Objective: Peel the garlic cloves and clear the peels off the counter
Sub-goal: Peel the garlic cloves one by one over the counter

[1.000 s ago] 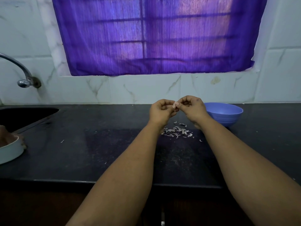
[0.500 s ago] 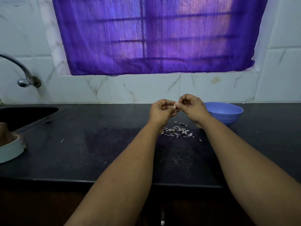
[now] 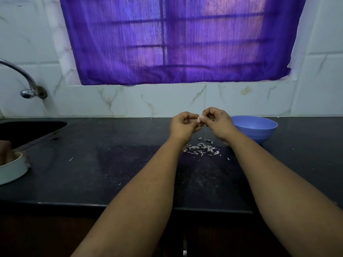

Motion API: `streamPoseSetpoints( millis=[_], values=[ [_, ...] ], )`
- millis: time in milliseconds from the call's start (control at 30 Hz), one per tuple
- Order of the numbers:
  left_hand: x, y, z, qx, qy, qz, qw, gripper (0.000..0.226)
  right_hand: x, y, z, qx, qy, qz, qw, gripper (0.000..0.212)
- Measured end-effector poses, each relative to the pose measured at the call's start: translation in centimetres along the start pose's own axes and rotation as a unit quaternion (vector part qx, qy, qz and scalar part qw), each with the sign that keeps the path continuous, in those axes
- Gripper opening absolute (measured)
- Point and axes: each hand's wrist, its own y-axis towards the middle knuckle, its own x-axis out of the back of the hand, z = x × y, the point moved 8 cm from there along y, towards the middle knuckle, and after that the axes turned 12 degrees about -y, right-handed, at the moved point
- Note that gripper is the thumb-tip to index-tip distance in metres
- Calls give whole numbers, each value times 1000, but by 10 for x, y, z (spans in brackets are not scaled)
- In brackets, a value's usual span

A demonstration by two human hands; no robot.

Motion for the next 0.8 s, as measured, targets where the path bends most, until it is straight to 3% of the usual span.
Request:
streamPoseSetpoints(
  millis=[367, 800],
  values=[
    [-1, -1, 0, 1, -13, -2, 1000, 8, 4, -1, -4, -29, 51, -42, 997, 14],
    [-5, -2, 4, 40, -61, 3, 997, 9, 1, -2, 3, -5, 21, 13, 1000, 14]
  ],
)
